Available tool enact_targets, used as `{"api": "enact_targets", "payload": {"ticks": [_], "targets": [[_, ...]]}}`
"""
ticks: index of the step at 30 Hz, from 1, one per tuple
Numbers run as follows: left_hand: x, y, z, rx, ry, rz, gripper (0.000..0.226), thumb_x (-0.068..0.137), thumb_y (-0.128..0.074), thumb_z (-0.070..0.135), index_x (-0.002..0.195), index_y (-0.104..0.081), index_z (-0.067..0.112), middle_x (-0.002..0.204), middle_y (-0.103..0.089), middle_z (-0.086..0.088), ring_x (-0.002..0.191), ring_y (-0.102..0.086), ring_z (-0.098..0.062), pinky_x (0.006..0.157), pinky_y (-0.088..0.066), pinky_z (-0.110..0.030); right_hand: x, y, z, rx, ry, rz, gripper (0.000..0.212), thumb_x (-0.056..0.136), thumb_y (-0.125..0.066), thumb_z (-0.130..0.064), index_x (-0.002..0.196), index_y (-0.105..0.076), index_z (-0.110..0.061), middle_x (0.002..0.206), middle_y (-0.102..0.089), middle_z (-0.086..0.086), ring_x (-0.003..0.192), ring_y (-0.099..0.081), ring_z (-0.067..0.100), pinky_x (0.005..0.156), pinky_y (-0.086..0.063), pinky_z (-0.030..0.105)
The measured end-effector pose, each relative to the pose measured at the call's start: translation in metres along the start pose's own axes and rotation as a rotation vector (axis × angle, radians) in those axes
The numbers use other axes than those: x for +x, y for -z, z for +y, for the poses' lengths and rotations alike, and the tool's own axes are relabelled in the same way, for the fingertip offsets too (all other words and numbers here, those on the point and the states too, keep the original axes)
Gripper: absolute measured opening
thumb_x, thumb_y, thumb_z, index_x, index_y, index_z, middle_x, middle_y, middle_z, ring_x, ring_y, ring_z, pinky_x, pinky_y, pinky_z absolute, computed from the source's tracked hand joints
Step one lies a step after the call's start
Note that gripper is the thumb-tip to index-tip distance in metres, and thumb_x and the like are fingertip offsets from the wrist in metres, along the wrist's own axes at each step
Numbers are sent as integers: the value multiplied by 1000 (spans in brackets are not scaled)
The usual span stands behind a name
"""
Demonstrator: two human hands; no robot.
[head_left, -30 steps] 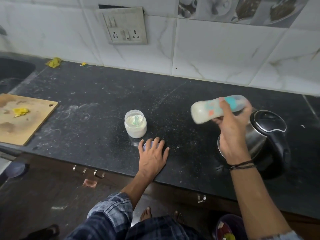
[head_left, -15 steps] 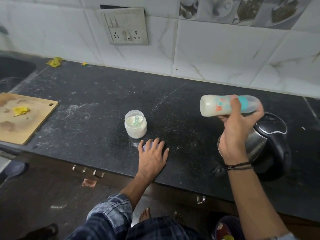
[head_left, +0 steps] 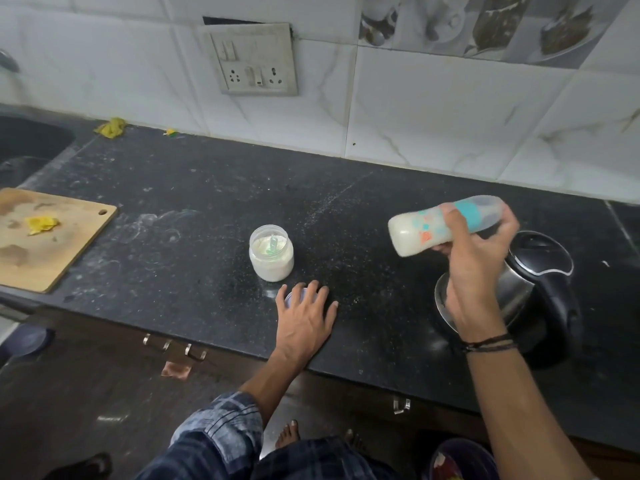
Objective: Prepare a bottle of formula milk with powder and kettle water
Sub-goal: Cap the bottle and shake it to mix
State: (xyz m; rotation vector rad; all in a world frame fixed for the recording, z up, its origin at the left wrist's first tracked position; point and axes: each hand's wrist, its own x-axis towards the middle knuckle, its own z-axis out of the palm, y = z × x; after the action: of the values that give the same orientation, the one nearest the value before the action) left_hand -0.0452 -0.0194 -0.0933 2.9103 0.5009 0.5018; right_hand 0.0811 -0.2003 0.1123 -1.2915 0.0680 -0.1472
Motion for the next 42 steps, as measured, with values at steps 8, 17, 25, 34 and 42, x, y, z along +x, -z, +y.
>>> {"api": "enact_targets", "payload": {"ticks": [8,17,25,34,42], "targets": [[0,3,1,1,-1,2,36,104,-47,52,120,-65,26,128,-62,4,121,-59,-26,115,-30,-55,0,-2,10,-43,-63,-55,66,81,-84,-32,134,-45,-31,123,-66,1,103,-75,15,63,-58,24],[0,3,1,8,8,-14,37,104,-47,53,121,-66,26,131,-63,5,123,-58,-25,115,-31,-55,-6,1,15,20,-34,43,63,87,-80,-23,138,-42,-26,113,-69,-7,95,-76,11,60,-57,24],[0,0,-1,-1,-2,-2,37,104,-46,53,120,-65,27,130,-62,5,122,-58,-25,115,-30,-55,-2,3,14,-31,-83,-125,59,82,-83,-26,128,-48,-36,105,-74,-10,98,-76,15,63,-58,26],[0,5,1,-3,7,-17,37,104,-45,53,120,-65,27,129,-62,5,122,-58,-25,115,-30,-55,-6,2,20,-35,-93,-28,57,85,-82,-29,130,-47,-35,115,-68,-5,96,-76,8,63,-59,25],[-1,5,1,-3,-2,-12,36,104,-49,52,120,-66,25,128,-63,4,121,-59,-26,115,-32,-56,-5,11,21,-88,-125,-154,62,80,-86,-27,130,-50,-34,100,-75,-13,99,-76,16,61,-58,26]]}}
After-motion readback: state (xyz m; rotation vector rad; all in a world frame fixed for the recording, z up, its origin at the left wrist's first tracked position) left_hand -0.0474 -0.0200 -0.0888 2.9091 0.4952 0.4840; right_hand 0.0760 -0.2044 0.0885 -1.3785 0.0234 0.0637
